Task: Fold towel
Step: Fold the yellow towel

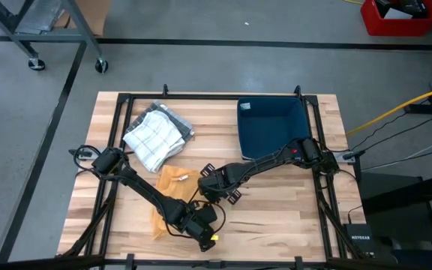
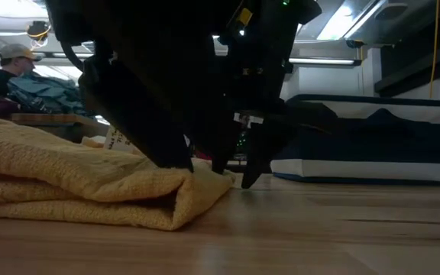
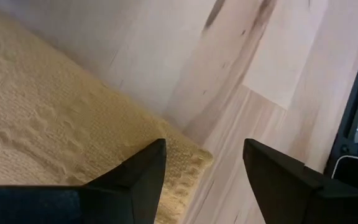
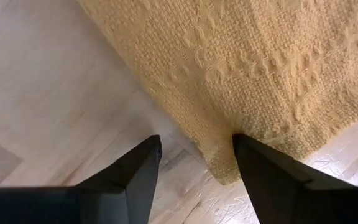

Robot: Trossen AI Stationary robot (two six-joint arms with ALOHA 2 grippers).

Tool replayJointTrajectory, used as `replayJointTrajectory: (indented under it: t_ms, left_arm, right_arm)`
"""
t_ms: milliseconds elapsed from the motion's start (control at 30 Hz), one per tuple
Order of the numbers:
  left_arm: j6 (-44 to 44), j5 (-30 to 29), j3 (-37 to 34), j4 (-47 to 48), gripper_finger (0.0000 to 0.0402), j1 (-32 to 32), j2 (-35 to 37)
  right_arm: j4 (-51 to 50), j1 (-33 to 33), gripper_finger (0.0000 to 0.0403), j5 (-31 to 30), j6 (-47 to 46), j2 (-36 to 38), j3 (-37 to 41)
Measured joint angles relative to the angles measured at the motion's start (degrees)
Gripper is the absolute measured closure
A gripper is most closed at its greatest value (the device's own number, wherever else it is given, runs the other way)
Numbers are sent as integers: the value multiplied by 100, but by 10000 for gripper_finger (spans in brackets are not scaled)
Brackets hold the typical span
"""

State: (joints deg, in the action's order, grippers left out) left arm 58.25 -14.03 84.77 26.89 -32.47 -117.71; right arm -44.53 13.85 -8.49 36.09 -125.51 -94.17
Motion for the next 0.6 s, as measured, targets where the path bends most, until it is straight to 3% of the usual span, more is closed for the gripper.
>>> replayJointTrajectory:
  t_ms: [600]
  left_arm:
    - [900,529,2,1028,194,-28,0]
  right_arm:
    - [15,2,189,450,16,-4,11]
